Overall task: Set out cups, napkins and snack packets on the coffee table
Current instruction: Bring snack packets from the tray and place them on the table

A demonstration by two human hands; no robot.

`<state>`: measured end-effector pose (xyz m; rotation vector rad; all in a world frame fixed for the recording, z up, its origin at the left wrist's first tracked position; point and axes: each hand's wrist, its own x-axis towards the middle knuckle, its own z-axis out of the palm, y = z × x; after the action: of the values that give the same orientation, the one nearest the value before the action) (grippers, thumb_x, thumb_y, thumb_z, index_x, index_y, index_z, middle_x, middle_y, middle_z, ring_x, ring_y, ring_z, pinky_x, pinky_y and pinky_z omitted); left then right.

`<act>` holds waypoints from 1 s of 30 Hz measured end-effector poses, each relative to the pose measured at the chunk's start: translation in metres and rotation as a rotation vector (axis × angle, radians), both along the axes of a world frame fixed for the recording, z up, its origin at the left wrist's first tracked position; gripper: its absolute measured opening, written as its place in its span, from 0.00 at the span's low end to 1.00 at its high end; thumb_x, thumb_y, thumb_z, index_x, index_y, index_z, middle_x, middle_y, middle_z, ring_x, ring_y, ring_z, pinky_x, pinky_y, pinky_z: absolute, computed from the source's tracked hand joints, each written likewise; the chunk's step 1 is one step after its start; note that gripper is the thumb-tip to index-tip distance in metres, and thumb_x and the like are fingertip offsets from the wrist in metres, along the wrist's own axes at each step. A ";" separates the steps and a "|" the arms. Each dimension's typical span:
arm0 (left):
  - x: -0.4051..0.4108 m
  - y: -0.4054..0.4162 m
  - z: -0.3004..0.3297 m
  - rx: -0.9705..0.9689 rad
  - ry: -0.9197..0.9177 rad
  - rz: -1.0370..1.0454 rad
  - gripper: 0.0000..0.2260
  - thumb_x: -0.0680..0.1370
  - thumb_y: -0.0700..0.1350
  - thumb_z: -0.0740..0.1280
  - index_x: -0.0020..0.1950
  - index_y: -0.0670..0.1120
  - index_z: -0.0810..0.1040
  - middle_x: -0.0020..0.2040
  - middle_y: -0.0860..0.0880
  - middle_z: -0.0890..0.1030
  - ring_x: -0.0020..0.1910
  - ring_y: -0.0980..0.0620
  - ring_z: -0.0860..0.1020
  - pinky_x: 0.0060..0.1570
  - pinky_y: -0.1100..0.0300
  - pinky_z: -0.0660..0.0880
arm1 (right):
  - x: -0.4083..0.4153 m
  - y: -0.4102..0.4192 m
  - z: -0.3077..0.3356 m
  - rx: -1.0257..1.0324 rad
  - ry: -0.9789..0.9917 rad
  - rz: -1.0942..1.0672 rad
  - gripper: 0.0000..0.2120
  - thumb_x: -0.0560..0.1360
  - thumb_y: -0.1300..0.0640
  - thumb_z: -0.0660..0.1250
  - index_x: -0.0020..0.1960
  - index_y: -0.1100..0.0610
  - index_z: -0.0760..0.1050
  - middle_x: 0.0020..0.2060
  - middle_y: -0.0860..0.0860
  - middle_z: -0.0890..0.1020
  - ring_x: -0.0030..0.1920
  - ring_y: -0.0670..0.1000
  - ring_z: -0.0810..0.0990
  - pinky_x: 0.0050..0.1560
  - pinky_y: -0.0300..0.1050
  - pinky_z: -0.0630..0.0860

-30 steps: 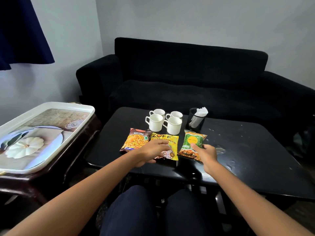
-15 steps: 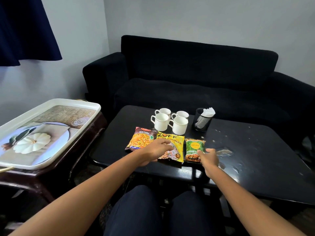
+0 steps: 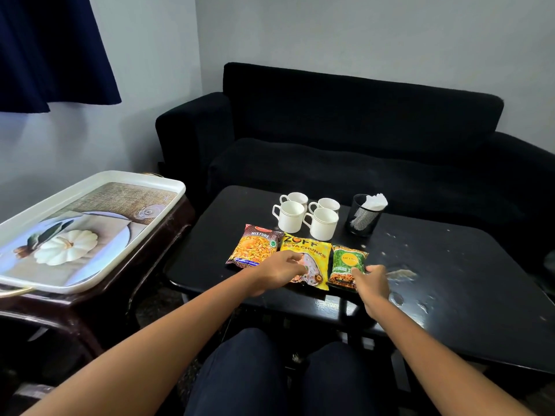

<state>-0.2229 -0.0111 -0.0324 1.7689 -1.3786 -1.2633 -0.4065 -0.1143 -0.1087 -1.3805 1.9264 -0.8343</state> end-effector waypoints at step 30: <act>-0.018 -0.052 -0.111 -0.458 -0.872 -0.131 0.30 0.78 0.61 0.43 0.78 0.51 0.49 0.78 0.55 0.46 0.77 0.54 0.42 0.76 0.52 0.43 | 0.016 0.011 -0.040 -0.532 0.759 0.413 0.26 0.78 0.45 0.52 0.70 0.59 0.67 0.72 0.55 0.67 0.73 0.55 0.62 0.73 0.58 0.55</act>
<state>-0.2407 -0.0634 -0.1433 1.9664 -2.0563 -0.1232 -0.3907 -0.1030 -0.1487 -2.6055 1.8553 -0.6904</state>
